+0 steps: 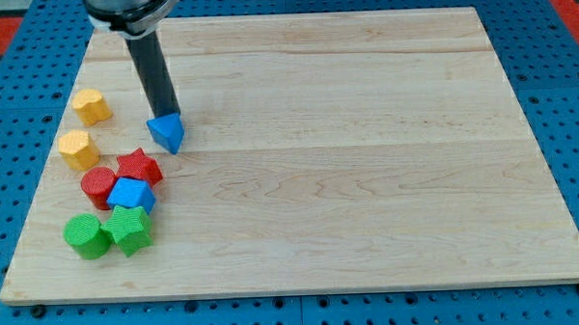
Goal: Move yellow heart and the yellow hexagon closer to the group of blocks
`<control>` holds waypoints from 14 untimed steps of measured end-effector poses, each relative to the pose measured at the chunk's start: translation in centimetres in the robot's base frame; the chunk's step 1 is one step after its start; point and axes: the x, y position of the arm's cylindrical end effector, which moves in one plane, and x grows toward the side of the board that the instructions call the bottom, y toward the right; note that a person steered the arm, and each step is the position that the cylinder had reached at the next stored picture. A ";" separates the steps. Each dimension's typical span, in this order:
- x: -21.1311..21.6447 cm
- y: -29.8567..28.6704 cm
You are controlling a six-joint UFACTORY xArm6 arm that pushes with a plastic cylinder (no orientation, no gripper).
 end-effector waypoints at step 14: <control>2.3 -12.5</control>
